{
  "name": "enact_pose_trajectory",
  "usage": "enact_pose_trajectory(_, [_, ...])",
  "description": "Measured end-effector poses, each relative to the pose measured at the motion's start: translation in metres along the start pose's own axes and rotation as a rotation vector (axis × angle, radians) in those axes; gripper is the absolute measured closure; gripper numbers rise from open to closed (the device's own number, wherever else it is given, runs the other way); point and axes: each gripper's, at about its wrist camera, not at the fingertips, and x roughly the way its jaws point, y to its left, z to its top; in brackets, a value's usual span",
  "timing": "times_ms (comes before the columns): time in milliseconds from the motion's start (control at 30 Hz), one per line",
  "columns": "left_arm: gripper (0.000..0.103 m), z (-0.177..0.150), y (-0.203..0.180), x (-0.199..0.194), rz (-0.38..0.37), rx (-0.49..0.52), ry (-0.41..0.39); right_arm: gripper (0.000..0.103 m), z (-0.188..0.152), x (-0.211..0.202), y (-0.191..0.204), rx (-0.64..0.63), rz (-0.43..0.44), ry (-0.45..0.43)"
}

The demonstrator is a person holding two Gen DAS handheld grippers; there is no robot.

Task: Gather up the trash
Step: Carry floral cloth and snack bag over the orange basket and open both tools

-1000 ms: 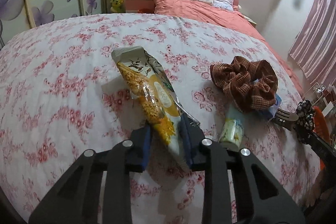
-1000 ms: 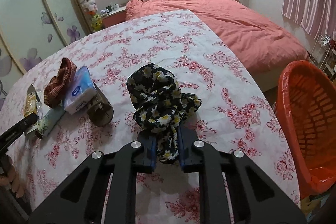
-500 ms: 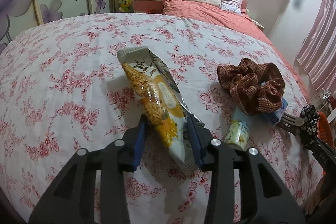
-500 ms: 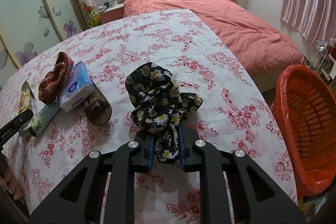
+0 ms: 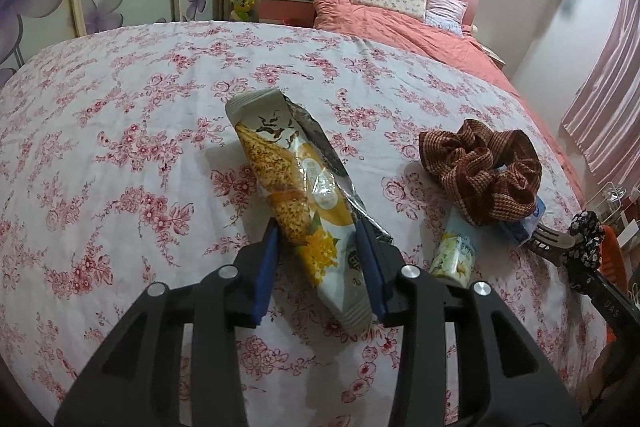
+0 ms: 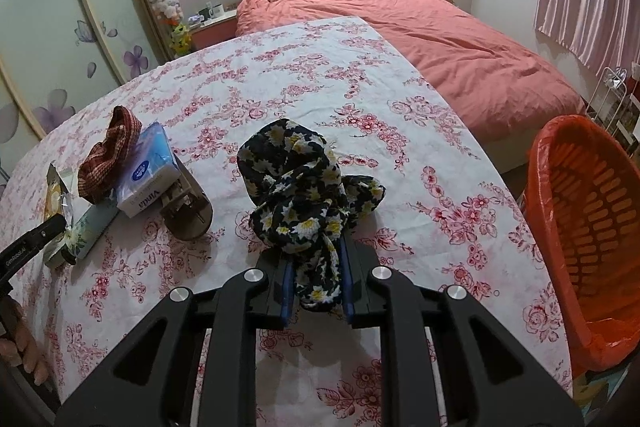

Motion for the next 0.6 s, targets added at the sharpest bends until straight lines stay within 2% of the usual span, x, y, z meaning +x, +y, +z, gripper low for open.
enact_pose_trajectory(267, [0.064,0.001,0.000,0.000,-0.004,-0.004,0.000,0.085,0.000,0.000,-0.001,0.010,0.013,-0.001])
enact_pose_trajectory(400, [0.077,0.002,0.003,0.000,-0.056,-0.014,-0.003,0.087,0.000,-0.001,-0.002,0.010,0.012,-0.004])
enact_pose_trajectory(600, [0.088,0.003,-0.007,-0.014,-0.056,0.039,-0.047,0.091,-0.002,-0.013,-0.007,0.016,0.046,-0.044])
